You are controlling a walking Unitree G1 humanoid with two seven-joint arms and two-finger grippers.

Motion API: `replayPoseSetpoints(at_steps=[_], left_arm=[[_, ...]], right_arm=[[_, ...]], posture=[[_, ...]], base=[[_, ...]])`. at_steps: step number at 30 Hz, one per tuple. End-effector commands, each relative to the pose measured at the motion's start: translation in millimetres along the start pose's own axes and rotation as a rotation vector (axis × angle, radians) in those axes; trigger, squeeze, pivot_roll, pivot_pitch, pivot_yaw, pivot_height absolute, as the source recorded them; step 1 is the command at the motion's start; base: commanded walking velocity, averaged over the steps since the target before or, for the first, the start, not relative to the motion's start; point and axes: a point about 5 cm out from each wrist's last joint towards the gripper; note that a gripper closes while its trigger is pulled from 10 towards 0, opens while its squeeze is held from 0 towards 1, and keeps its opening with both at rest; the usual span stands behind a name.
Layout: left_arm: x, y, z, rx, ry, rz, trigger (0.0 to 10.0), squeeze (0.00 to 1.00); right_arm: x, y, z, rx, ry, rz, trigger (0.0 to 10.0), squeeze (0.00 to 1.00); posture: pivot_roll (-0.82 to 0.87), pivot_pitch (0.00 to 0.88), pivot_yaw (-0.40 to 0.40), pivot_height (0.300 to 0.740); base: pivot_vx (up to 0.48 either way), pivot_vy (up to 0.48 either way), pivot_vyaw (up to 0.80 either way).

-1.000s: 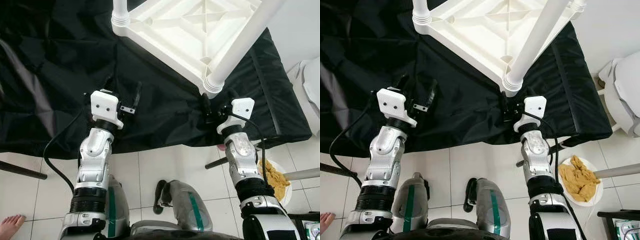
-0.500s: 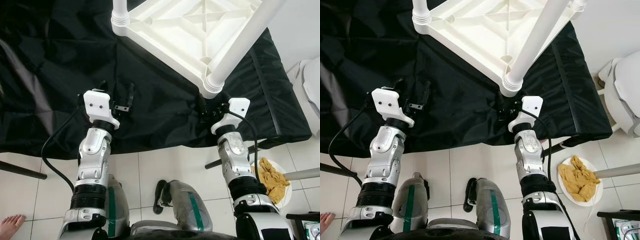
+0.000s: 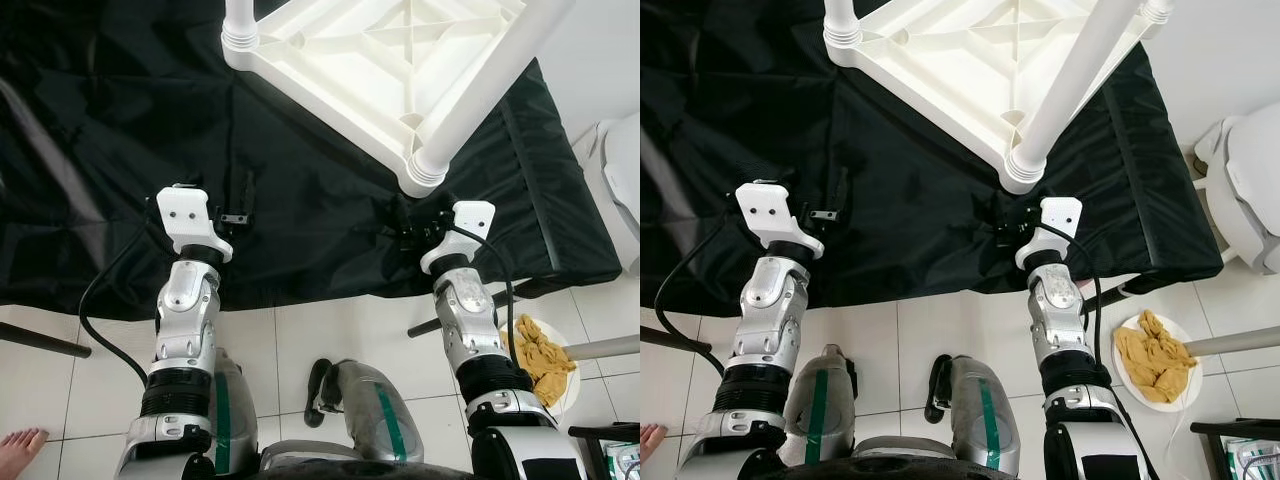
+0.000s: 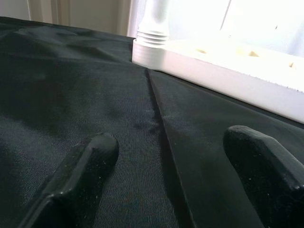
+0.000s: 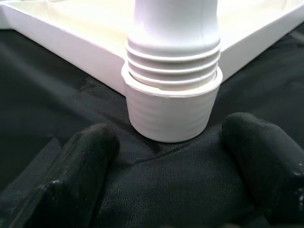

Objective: Building children table

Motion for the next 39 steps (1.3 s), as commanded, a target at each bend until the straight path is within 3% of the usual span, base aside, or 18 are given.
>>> replayPoseSetpoints(at_steps=[1,11,19,39], left_arm=[[-1.9,-9.9,6.1,-0.035,0.013,-0.036,10.0,0.00],[-1.2,-9.3,9.6,-0.021,-0.008,-0.028,10.0,0.00],[-5.8,-4.5,6.9,0.024,-0.037,0.004,10.0,0.00],[-1.0,20.2,9.8,0.056,-0.046,0.086,10.0,0.00]], right_arm=[[-7.2,-7.3,8.0,-0.057,-0.022,-0.019,10.0,0.00],[-7.2,-4.8,4.7,-0.025,0.021,0.002,10.0,0.00],[-14.0,-3.1,4.9,-0.055,0.101,0.024,10.0,0.00],[-1.4,21.9,8.8,-0.042,0.070,0.131,10.0,0.00]], posture=[[0.09,0.067,-0.129,0.740],[0.09,0.068,-0.121,0.740],[0.09,0.070,-0.120,0.740],[0.10,0.050,-0.123,0.740]], base=[[0.000,0.000,0.00],[0.000,0.000,0.00],[0.000,0.000,0.00],[0.000,0.000,0.00]])
Point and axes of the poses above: a point about 5 cm out from each wrist's last joint towards the gripper, its own x axis pointing out of the wrist towards the gripper, its own y axis along the axis of the wrist's last joint, z = x × y, and after that the axes turned 3 degrees about x, right-handed
